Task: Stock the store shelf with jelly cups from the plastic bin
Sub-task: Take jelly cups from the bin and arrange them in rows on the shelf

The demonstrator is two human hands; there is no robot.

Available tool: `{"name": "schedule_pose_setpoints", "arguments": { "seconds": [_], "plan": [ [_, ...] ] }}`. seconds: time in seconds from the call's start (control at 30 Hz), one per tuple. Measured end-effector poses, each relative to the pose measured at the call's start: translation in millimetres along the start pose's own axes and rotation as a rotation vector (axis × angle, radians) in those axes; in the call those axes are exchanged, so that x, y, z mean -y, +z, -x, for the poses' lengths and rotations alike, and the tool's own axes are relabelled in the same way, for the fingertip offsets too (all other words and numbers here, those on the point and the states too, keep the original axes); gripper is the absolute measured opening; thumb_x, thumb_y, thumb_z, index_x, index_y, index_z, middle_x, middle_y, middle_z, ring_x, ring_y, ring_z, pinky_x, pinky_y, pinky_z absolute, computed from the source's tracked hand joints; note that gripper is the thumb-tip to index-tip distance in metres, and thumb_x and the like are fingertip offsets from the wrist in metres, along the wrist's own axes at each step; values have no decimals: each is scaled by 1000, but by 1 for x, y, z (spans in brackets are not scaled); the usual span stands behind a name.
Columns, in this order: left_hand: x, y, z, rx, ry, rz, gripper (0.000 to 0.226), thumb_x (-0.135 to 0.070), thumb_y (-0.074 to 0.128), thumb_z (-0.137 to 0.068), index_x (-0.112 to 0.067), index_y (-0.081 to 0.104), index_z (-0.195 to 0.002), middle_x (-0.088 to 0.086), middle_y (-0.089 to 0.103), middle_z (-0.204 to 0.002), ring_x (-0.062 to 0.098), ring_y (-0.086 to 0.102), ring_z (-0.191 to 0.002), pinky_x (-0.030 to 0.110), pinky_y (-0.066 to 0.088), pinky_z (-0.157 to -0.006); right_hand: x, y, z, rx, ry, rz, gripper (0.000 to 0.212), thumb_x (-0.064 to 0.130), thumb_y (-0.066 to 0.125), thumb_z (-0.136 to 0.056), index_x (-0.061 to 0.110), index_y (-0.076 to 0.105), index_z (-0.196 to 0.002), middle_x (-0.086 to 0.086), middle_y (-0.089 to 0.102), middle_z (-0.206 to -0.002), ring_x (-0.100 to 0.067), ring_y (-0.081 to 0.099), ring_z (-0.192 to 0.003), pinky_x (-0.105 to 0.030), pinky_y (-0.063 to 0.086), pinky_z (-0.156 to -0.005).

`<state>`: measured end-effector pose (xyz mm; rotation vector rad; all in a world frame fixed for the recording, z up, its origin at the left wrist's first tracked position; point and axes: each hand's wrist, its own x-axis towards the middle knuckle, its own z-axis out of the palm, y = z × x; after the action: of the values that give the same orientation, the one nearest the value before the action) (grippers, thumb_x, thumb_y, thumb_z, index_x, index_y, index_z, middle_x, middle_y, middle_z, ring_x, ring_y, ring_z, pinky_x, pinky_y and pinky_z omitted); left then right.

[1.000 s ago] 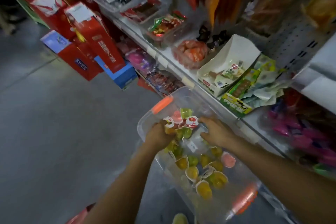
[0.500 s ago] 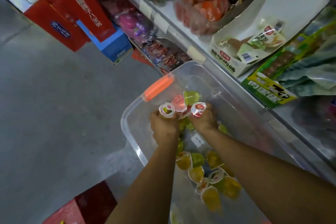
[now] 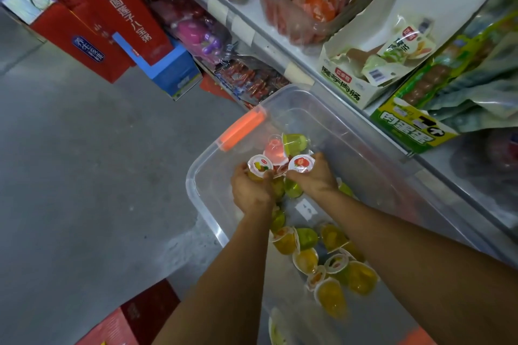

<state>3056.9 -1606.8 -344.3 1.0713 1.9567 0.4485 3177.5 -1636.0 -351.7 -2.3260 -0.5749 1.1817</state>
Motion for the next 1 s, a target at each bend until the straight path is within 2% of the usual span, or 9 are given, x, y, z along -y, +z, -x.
{"name": "schedule_pose_setpoints", "arguments": {
  "seconds": [0.17,0.33,0.43,0.53,0.63,0.73,0.83,0.9,1.0],
  "plan": [
    [-7,-5,10,236,98,-233,60,-53,71,-81,-26,53,-132,2,62,-128,29,58,-114,49,48,-100,-4,-10,20,19,10,-17,85,57,81,-59,20,47,-128,-6,61,-124,-30,60,-110,-46,52,-93],
    [-17,-25,35,373,183,-210,77,-81,47,-64,-34,59,-124,-4,67,-119,28,57,-118,48,43,-105,-1,-33,59,57,27,-169,74,58,72,-71,20,52,-131,-2,62,-124,-26,60,-108,-33,51,-85],
    [-32,-53,63,404,255,-151,62,-73,54,-74,-28,67,-114,-3,71,-113,25,62,-110,48,44,-104,0,-54,93,126,22,-294,81,70,68,-59,23,58,-124,-2,70,-111,-23,67,-98,-38,56,-82],
    [-46,-84,99,439,257,-60,48,-62,69,-76,-19,73,-97,-2,73,-98,21,67,-98,44,52,-96,3,-86,138,161,-52,-399,44,52,73,-70,18,69,-98,-4,75,-83,-15,71,-70,-30,57,-62],
    [-61,-111,140,492,238,4,69,-78,71,-51,-19,74,-88,-1,75,-87,22,71,-87,45,56,-89,9,-122,192,163,-132,-483,22,36,73,-82,15,71,-90,-3,75,-76,-15,71,-70,-33,59,-62],
    [-77,-126,183,620,297,39,83,-80,74,-43,-13,74,-92,8,75,-87,27,72,-85,45,58,-83,11,-161,243,119,-197,-573,21,39,70,-85,19,70,-91,2,73,-71,-13,66,-64,-29,50,-54],
    [-96,-139,233,727,402,92,81,-65,79,-52,-4,69,-103,16,73,-98,20,69,-80,32,56,-66,6,-202,289,6,-283,-566,26,46,67,-86,21,66,-92,5,70,-63,-13,62,-55,-22,44,-46],
    [-109,-146,269,774,478,108,74,-56,82,-60,-1,65,-107,17,72,-99,16,67,-80,26,53,-64,-2,-230,317,-62,-331,-585,35,43,68,-85,11,62,-99,4,66,-58,-8,59,-49,-19,41,-42],
    [-129,-156,327,827,625,100,67,-57,85,-61,-6,66,-102,9,75,-90,16,70,-81,29,55,-67,-17,-273,363,-126,-399,-584,37,36,68,-85,5,59,-104,1,66,-70,2,59,-46,-16,45,-42]
  ]
}}
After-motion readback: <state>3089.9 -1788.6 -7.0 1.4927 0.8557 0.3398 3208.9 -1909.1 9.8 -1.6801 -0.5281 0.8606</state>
